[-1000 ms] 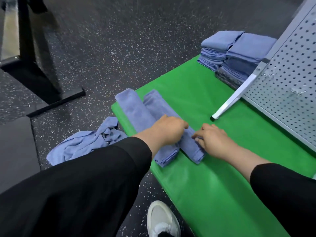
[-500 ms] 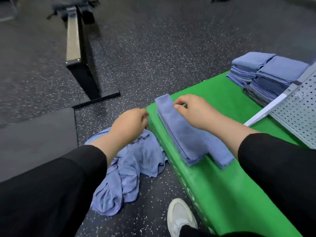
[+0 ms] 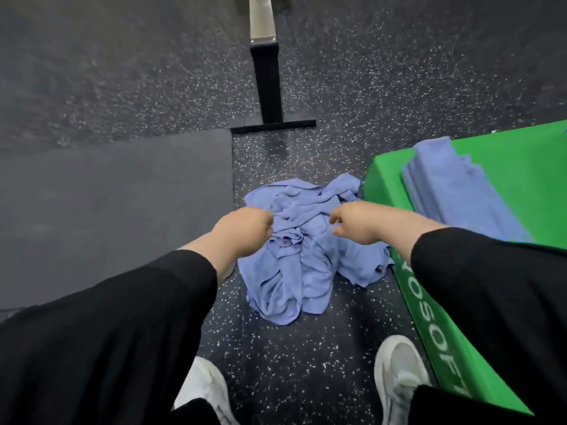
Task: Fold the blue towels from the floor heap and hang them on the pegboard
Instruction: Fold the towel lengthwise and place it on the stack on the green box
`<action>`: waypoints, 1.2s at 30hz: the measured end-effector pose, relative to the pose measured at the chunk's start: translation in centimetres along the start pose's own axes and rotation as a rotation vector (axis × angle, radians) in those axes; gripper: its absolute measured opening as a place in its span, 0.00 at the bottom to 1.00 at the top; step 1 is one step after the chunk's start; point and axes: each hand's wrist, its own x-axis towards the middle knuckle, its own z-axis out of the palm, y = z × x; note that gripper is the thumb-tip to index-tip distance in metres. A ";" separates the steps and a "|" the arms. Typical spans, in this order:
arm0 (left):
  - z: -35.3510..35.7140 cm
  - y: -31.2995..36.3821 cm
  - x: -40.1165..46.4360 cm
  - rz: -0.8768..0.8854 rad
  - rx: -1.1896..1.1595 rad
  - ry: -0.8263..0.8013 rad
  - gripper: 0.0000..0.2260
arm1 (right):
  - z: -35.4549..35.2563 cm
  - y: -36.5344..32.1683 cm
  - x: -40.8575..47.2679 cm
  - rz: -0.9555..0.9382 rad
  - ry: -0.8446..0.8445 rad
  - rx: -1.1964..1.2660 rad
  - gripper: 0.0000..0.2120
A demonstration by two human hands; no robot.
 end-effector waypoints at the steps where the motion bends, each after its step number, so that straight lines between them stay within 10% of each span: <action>1: 0.6 -0.5 0.1 -0.001 -0.007 -0.037 0.10 | 1.3 -0.1 0.9 0.013 -0.043 -0.006 0.20; 30: 6.1 -0.3 4.6 0.026 -0.076 -0.198 0.14 | 10.7 -0.8 12.6 0.012 -0.074 -0.162 0.27; 36: 5.7 -0.4 4.9 0.014 -0.081 -0.190 0.13 | 10.7 -1.5 13.3 -0.005 0.181 -0.094 0.05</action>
